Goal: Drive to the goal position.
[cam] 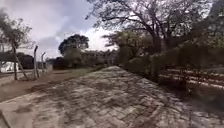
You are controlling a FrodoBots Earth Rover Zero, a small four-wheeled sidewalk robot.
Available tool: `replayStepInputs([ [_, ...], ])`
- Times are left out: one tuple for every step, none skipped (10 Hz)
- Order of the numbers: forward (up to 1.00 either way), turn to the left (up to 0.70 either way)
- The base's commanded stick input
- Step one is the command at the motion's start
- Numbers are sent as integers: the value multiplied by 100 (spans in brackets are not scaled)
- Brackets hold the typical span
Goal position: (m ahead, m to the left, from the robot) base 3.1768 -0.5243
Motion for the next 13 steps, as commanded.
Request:
replayStepInputs([
  [70, 0],
  [70, 0],
  [70, 0],
  [70, 0],
  [70, 0],
  [70, 0],
  [70, 0],
  [70, 0],
  [70, 0],
  [70, 0],
  [70, 0],
  [70, 0],
  [70, 0],
])
